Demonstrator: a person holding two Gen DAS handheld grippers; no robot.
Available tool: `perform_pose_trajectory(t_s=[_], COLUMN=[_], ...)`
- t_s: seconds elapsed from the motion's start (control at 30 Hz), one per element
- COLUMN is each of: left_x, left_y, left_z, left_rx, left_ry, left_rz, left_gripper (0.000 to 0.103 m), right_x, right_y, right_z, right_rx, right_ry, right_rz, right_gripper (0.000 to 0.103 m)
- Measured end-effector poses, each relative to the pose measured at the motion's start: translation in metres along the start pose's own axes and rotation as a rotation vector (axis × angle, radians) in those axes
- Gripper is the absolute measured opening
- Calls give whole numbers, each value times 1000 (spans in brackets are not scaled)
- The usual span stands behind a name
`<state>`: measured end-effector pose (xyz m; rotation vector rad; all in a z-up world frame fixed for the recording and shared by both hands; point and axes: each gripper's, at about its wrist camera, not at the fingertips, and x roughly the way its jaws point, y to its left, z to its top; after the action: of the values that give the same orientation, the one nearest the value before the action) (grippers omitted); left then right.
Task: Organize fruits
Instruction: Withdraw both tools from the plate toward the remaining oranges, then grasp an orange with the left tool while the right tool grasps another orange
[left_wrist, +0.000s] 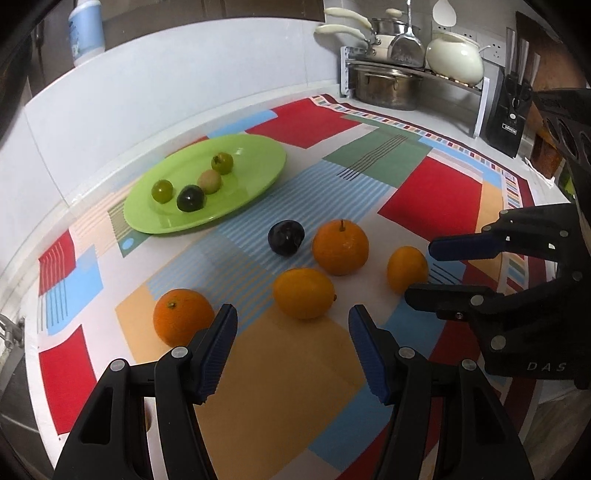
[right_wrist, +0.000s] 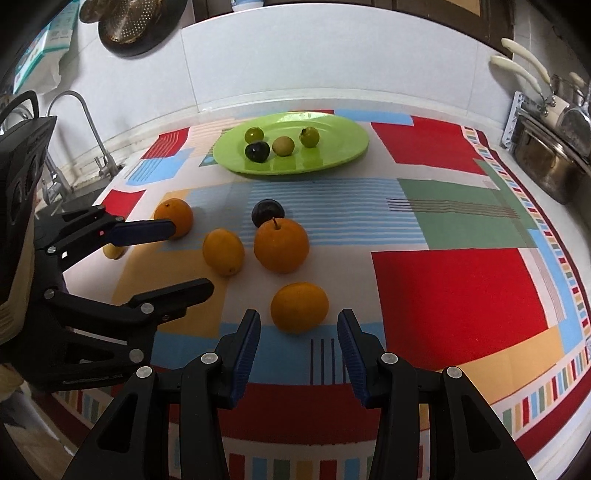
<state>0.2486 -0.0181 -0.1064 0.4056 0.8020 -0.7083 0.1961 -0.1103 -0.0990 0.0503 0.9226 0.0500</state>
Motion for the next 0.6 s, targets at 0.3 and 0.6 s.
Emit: perform_pose_trajectory(t_s=[0.3,0.6], left_x=[14,18], left_y=[4,1], left_z=[4,7], left_rx=[-43,-69], left_ry=[15,20], left_rz=[-16,-38], left_gripper=[53,40], right_x=[11,13], right_y=[-2,-3], right_z=[3,6], right_rx=[5,-4], right_ry=[9,-4], right_rz=[23,23], right_gripper=[44,44])
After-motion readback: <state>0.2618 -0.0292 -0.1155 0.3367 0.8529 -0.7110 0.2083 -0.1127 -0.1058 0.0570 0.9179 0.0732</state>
